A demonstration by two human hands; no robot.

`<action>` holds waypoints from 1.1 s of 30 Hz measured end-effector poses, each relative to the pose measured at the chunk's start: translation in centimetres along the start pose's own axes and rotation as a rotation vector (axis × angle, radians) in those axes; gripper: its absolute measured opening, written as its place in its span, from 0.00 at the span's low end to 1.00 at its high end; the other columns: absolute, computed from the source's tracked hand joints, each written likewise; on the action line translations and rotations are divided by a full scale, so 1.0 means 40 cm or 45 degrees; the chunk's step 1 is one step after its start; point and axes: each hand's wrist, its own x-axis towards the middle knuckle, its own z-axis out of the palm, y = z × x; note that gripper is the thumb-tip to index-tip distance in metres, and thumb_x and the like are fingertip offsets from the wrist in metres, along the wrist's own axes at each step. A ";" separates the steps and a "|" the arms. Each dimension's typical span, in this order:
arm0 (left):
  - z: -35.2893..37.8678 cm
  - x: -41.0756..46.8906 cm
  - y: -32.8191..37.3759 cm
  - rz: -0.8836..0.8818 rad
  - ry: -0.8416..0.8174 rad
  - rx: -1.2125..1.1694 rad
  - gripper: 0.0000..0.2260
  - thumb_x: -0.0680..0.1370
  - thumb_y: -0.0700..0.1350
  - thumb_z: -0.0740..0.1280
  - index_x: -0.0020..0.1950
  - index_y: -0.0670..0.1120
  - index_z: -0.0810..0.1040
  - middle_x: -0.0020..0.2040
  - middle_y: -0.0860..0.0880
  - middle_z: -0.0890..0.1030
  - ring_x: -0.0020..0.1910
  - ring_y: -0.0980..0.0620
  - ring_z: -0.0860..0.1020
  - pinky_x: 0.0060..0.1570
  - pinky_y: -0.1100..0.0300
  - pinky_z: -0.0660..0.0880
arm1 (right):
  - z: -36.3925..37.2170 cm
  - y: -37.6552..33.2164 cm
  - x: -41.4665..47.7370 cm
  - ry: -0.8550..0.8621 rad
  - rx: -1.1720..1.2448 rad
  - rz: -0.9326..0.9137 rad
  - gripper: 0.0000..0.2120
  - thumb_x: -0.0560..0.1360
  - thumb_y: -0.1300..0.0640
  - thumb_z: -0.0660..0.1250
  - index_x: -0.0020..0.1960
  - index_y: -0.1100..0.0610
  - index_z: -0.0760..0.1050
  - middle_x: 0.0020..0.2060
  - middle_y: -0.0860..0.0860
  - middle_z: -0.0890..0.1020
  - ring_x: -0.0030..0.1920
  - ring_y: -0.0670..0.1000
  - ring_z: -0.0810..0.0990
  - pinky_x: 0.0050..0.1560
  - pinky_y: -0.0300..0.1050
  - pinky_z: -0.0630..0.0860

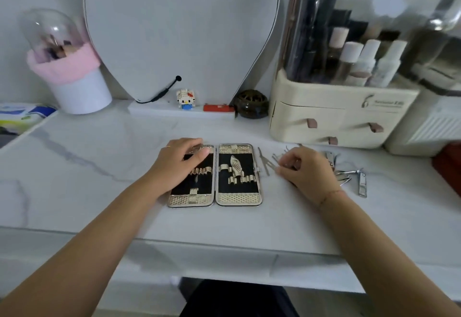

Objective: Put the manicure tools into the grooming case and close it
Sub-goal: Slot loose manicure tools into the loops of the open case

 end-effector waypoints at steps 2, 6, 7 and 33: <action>0.004 0.004 -0.002 0.027 -0.005 0.070 0.32 0.72 0.69 0.54 0.70 0.52 0.70 0.68 0.53 0.72 0.71 0.53 0.63 0.70 0.51 0.59 | 0.002 -0.002 -0.001 0.005 -0.007 0.002 0.13 0.66 0.54 0.74 0.33 0.42 0.71 0.36 0.48 0.79 0.42 0.52 0.76 0.53 0.58 0.74; 0.012 0.010 -0.008 0.075 -0.023 0.209 0.38 0.70 0.73 0.46 0.71 0.52 0.68 0.70 0.54 0.70 0.72 0.53 0.61 0.70 0.51 0.57 | 0.009 -0.008 0.007 -0.015 -0.056 0.001 0.11 0.67 0.55 0.73 0.35 0.40 0.74 0.39 0.50 0.78 0.44 0.52 0.75 0.54 0.57 0.73; 0.013 0.011 -0.008 0.079 -0.014 0.214 0.39 0.69 0.73 0.45 0.71 0.51 0.68 0.69 0.54 0.70 0.71 0.53 0.61 0.70 0.51 0.57 | 0.009 -0.010 0.009 -0.032 -0.073 0.005 0.11 0.67 0.54 0.72 0.34 0.40 0.74 0.39 0.50 0.77 0.45 0.51 0.75 0.55 0.56 0.72; 0.026 0.005 0.026 0.056 0.045 -0.016 0.24 0.78 0.61 0.49 0.62 0.51 0.76 0.63 0.52 0.75 0.67 0.51 0.66 0.69 0.46 0.60 | 0.016 -0.007 0.085 -0.037 -0.282 0.085 0.10 0.67 0.44 0.72 0.47 0.45 0.80 0.37 0.46 0.72 0.43 0.48 0.71 0.46 0.45 0.58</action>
